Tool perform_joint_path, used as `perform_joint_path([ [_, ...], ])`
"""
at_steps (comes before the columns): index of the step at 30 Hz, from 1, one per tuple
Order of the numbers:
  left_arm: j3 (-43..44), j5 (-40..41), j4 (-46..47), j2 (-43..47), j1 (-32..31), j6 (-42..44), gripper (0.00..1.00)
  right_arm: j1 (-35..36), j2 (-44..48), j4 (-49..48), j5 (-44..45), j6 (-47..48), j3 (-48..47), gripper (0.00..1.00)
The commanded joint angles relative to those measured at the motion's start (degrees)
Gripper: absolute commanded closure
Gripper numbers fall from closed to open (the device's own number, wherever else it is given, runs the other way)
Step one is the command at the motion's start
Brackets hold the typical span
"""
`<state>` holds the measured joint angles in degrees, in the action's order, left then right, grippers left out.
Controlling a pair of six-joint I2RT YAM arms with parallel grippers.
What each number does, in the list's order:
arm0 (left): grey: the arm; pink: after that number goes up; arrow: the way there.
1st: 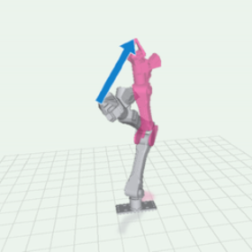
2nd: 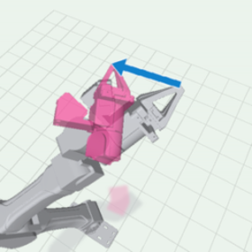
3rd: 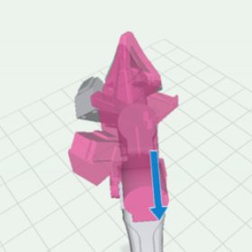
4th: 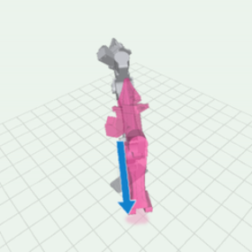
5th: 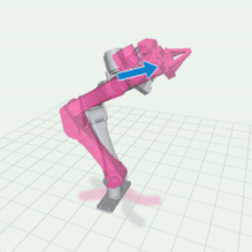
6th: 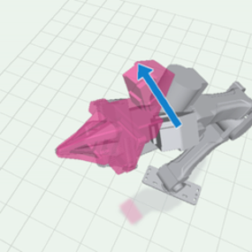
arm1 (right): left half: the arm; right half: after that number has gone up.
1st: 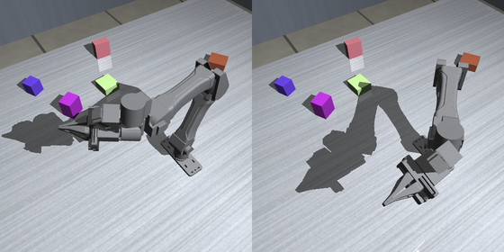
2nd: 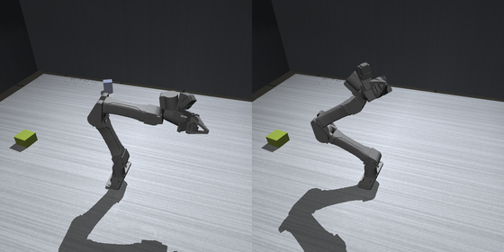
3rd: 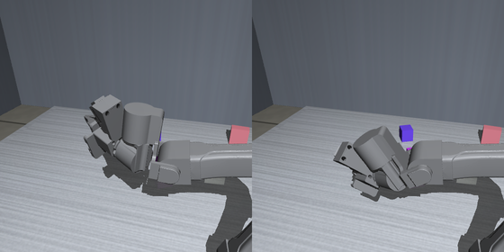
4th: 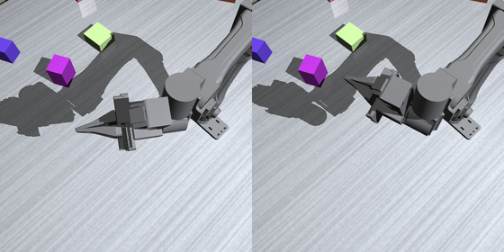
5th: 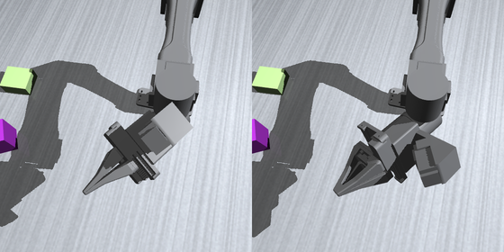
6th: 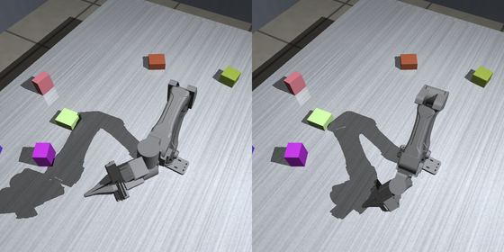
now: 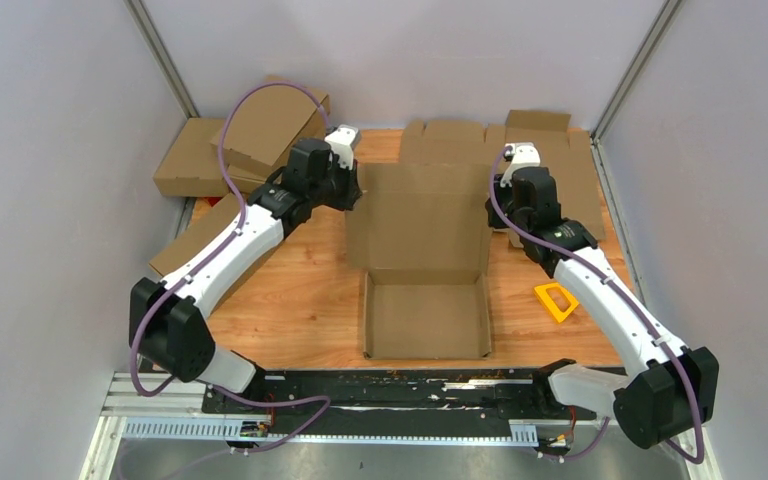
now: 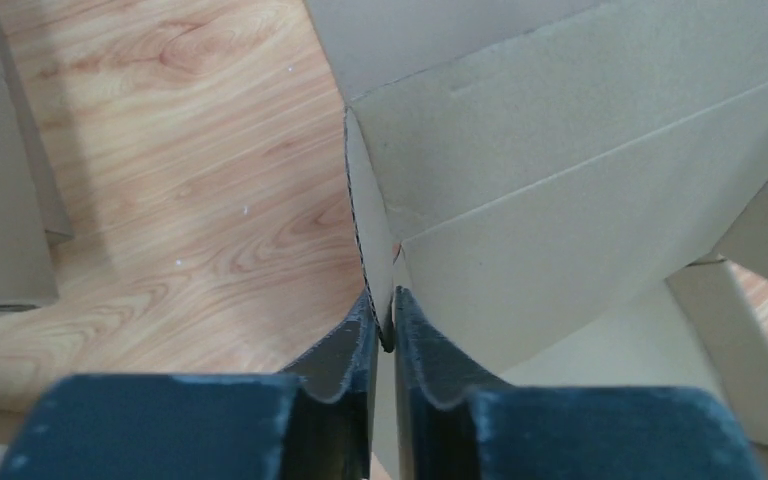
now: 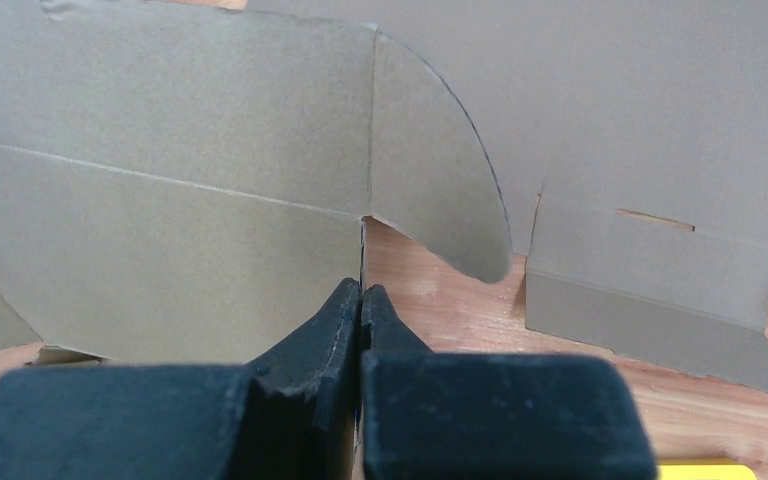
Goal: Fold the paper box
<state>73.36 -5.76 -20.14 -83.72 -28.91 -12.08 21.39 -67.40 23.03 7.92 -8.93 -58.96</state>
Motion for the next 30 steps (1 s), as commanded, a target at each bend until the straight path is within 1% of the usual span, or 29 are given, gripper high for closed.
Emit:
perform_joint_path([
  [1,3.17,-3.08,-5.48,-0.98,-0.01,0.32,0.92,1.04,-0.12,-2.44,-0.34,-1.12,-2.69,1.0],
  [3,4.79,-2.82,-7.35,-1.45,-0.01,0.49,0.93,1.75,-1.84,-1.13,0.26,-1.36,-4.77,1.0],
  [6,7.57,-0.21,-11.08,-1.16,-0.01,2.1,0.9,3.1,-3.28,0.38,1.76,-1.22,-6.62,1.0],
  [8,7.69,1.02,-11.55,-0.05,0.03,2.84,0.9,3.39,-3.15,-0.25,1.84,-1.4,-6.07,1.0],
  [9,7.67,1.61,-11.58,0.68,0.05,3.23,0.91,3.52,-2.98,-0.77,1.82,-1.55,-5.62,1.0],
  [12,7.93,2.23,-12.48,1.6,0.31,4.29,1.0,3.72,-2.7,-1.48,1.85,-1.78,-4.54,1.0],
  [13,7.96,1.91,-12.73,1.59,0.4,4.46,1.0,3.7,-2.74,-1.45,1.89,-1.74,-4.43,1.0],
  [14,8.19,1.73,-13.17,1.45,0.5,4.62,0.94,3.79,-2.77,-1.42,1.94,-1.79,-4.41,1.0],
  [15,8.46,1.85,-14.13,1.24,0.59,4.86,0.72,3.79,-2.78,-1.32,1.94,-1.73,-4.34,1.0],
  [16,8.68,2.15,-14.87,1.17,0.66,5.32,0.4,3.8,-2.75,-1.32,1.92,-1.59,-4.32,1.0],
  [18,8.38,3.02,-15.56,1.35,0.69,6.68,0.21,3.97,-2.51,-1.23,1.93,-1.45,-4.27,1.0],
  [19,8.27,3.68,-15.54,1.53,0.76,7.23,0.19,4.01,-2.34,-1.31,1.92,-1.37,-3.97,1.0],
  [22,8.63,3.31,-16.26,1.14,1.24,8.99,0.16,4.01,-1.59,-1.53,2.09,-1.35,-3.03,1.0],
  [24,9.25,2.8,-17.47,0.47,1.47,10.28,0.17,4.04,-1.19,-1.64,2.31,-1.45,-2.46,1.0],
  [25,9.47,0.4,-18.09,0.03,1.56,11.08,0.22,4.05,-1.16,-1.67,2.37,-1.55,-2.34,1.0],
  [27,9.86,-5.1,-19.64,-0.93,1.65,11.87,0.38,4.08,-1.26,-1.67,2.01,-1.51,-2.42,1.0],
  [30,11.09,-7.83,-21.88,-2.04,1.66,11.56,0.71,4.17,-1.92,-0.87,1.51,-1.54,-3.22,1.0],
])
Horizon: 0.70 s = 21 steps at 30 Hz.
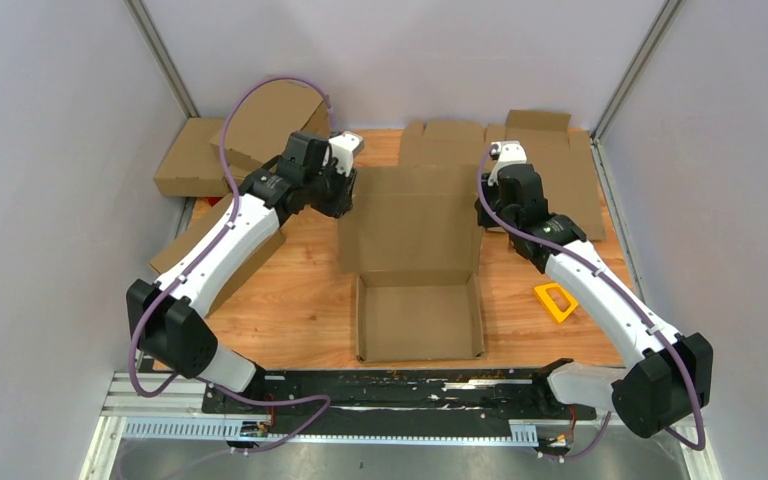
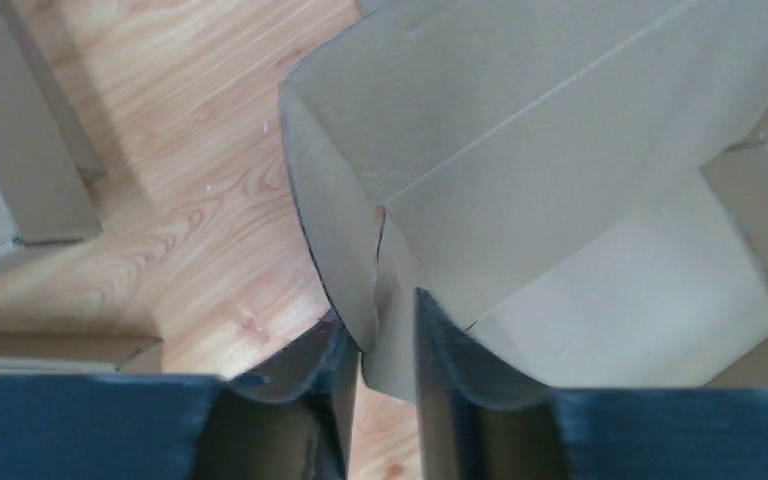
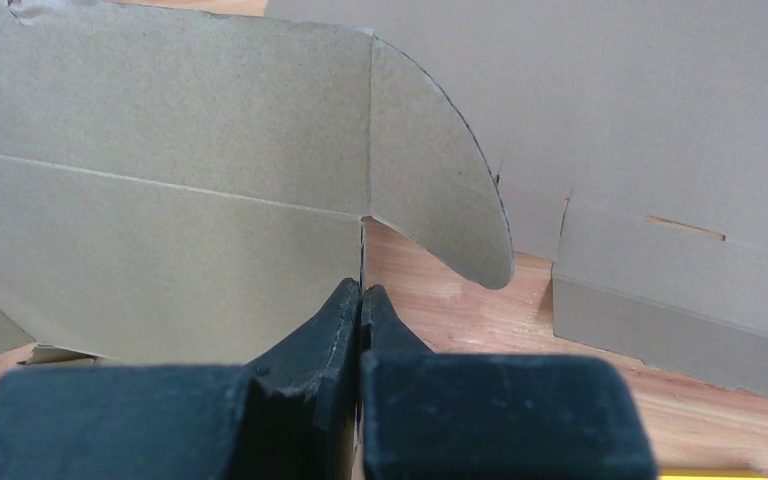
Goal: Fold the paper box
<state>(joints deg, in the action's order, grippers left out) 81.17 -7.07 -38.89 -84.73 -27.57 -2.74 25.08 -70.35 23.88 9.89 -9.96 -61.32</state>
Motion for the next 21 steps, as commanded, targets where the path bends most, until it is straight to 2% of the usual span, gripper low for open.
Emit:
perform_joint_path([
  [1,3.31,-7.15,-3.06,-0.76,0.32,2.02,0.86,0.56,0.99,-1.49,-0.49,-0.61,-1.09,1.0],
  [2,3.44,-7.4,-2.91,-0.34,0.25,1.48,0.98,0.59,1.01,-1.32,-0.26,-0.8,-1.39,1.0],
  [3,3.39,-7.43,-2.4,0.22,0.24,0.72,1.0,0.85,1.22,-1.29,0.15,-1.13,-1.55,1.0],
  [9,4.93,-4.54,3.23,4.18,0.24,-4.85,1.0,2.35,1.48,-3.62,3.6,-4.95,-4.26,1.0],
  [13,5.15,-2.1,9.86,5.85,0.24,-8.95,1.0,5.99,2.58,-9.29,10.27,-7.71,-4.53,1.0],
  [17,-1.88,2.11,20.99,9.66,0.08,-11.02,1.0,10.71,2.85,-17.89,19.16,-6.96,-1.79,1.0],
  [21,-14.36,4.77,33.79,14.66,-1.21,-12.54,1.0,14.89,2.56,-30.27,25.09,-2.25,3.11,1.0],
])
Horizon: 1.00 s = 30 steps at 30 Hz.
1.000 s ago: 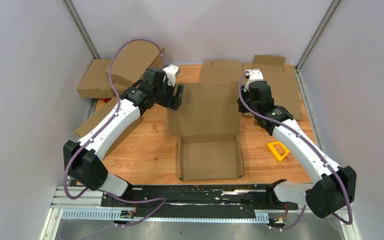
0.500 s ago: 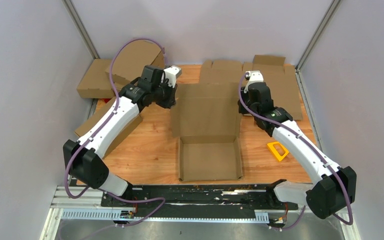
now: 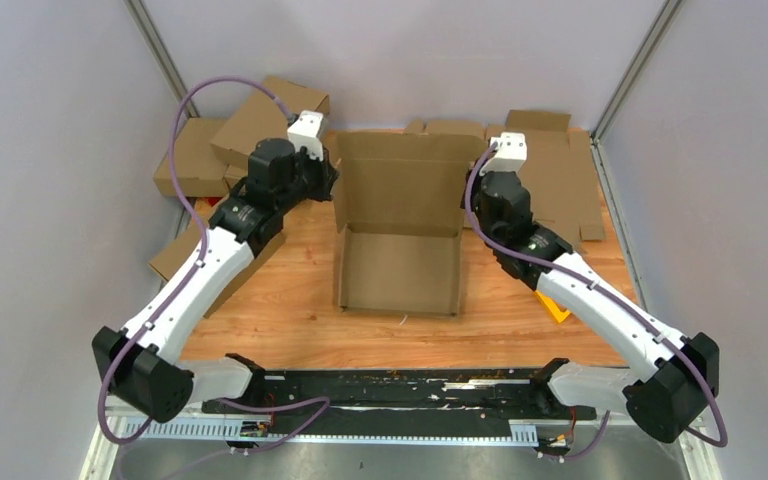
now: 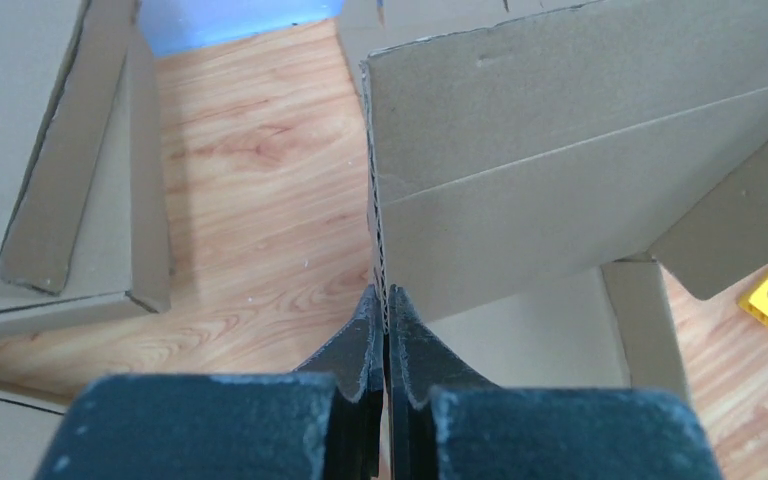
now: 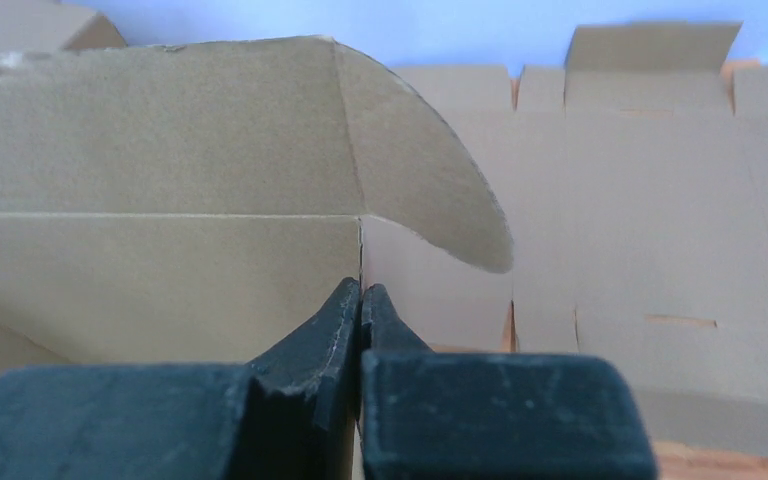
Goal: Fold the paper box
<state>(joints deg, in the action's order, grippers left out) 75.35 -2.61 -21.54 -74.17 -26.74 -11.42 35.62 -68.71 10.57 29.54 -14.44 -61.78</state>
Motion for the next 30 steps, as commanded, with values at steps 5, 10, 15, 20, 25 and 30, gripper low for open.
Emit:
perform_joint_path([
  [5,-23.14,7.16,28.96,10.29,-6.28,-5.84,1.0,9.15,0.59,-30.99,11.91,5.13,12.3,1.0],
  [10,-31.77,12.13,37.42,13.17,-11.51,-8.41,1.0,12.54,0.14,-38.29,14.01,5.91,19.34,1.0],
  [15,-29.7,14.67,33.65,11.71,-16.2,-6.5,1.0,13.97,1.27,-38.62,14.1,6.11,22.39,1.0],
  [20,-28.32,15.78,29.44,11.09,-19.7,-7.54,1.0,14.04,4.93,-35.49,12.77,8.06,24.83,1.0],
  [25,-33.41,17.18,31.38,13.77,-21.81,-9.22,1.0,14.04,11.43,-31.93,9.97,9.1,29.07,1.0],
  [30,-36.68,20.83,32.28,13.74,-26.29,-9.64,1.0,14.04,17.22,-26.12,3.51,7.77,32.13,1.0],
])
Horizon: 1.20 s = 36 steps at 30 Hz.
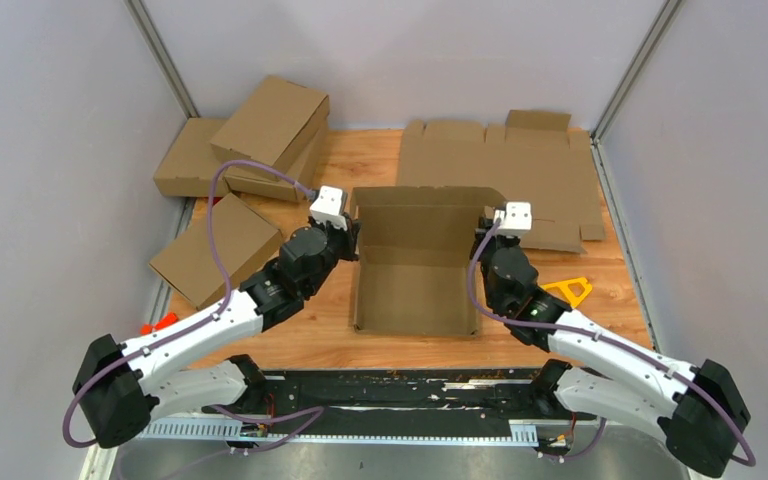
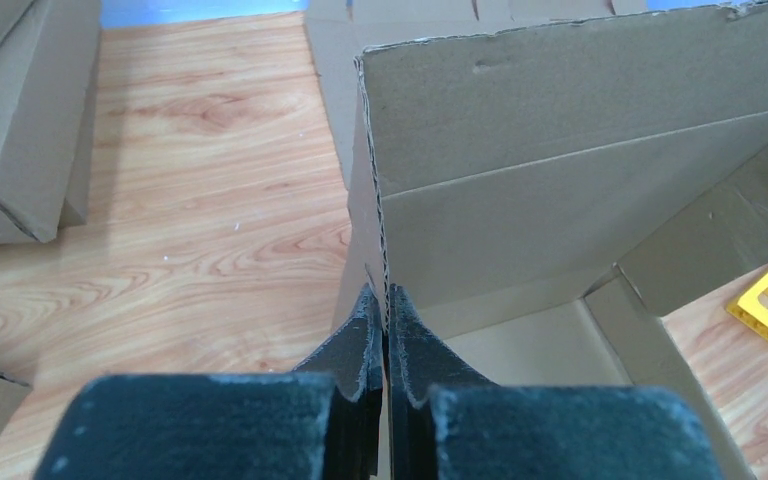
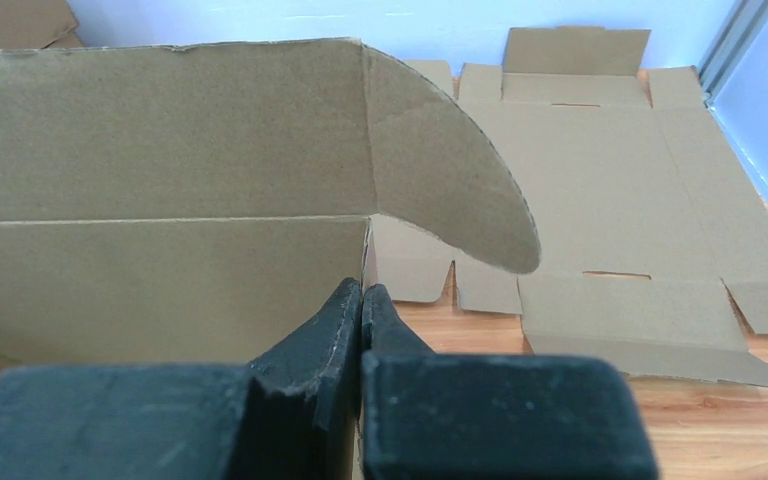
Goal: Fold the paper box
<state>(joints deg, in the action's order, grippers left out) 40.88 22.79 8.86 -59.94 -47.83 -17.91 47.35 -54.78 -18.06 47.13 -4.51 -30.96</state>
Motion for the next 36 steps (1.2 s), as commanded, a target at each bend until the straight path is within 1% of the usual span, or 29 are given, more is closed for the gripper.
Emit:
perform_joint_path([
  [1,-2.52,-3.47,1.94,-0.54,-6.32,-2.98,1.0,2.31,4.39,3.69,-14.72,-2.69,1.72,1.0],
  [3,-3.2,-1.97,1.9,-0.61,-8.21,-3.25,1.0,2.31,6.59,6.12,-15.48,-3.72,2.47,1.0],
  [6,-3.99,-0.42,0.63,-0.42,-9.44,-4.74,1.0,2.28,9.48,10.41,-16.64,-5.49,3.03,1.0],
  [9,-5.84,0.82,0.73,0.35,-10.39,-5.43,1.0,2.29,11.89,15.82,-17.05,-9.22,3.73,0.99],
  [15,-8.32,0.42,-0.74,1.99,-11.2,-6.63,1.0,2.31,14.52,28.28,-17.16,-16.21,3.34,0.97],
  [21,-9.41,0.01,-2.81,4.31,-11.28,-5.92,1.0,2.35,18.21,33.36,-17.67,-19.8,4.87,0.92],
  [22,-9.15,-0.17,-3.57,4.45,-11.37,-5.71,1.0,2.31,18.81,34.09,-17.8,-20.3,4.93,0.87],
  [23,-9.0,-0.24,-4.31,4.52,-11.37,-5.64,1.0,2.31,19.27,34.82,-18.0,-20.46,4.82,0.76],
  [24,-8.93,-0.28,-4.7,4.63,-11.34,-5.57,1.0,2.31,19.8,35.71,-18.04,-21.04,4.52,0.6],
  [25,-8.94,-0.38,-4.87,4.58,-11.39,-5.48,1.0,2.31,20.25,37.18,-18.02,-21.9,3.9,0.47],
  [26,-8.97,-0.39,-4.95,4.57,-11.34,-5.42,1.0,2.31,20.77,38.81,-18.33,-22.58,3.06,0.39],
  [28,-9.15,-0.13,-4.93,4.52,-11.44,-5.34,1.0,2.3,21.78,42.15,-19.69,-23.22,0.99,0.28],
  [32,-9.17,-0.01,-4.98,4.41,-11.66,-5.2,1.0,2.31,23.28,48.42,-23.6,-21.87,-4.12,0.09],
  [33,-9.3,0.33,-4.94,4.34,-11.79,-5.13,1.0,2.31,23.43,51.22,-23.83,-21.64,-5.49,0.04],
  [34,-9.33,0.51,-4.93,4.35,-11.89,-4.97,1.0,2.31,23.61,53.52,-23.69,-21.35,-7.23,0.01],
  [36,-9.73,0.71,-4.56,4.32,-11.99,-5.03,1.0,2.31,24.32,58.45,-20.97,-21.53,-10.76,0.0],
])
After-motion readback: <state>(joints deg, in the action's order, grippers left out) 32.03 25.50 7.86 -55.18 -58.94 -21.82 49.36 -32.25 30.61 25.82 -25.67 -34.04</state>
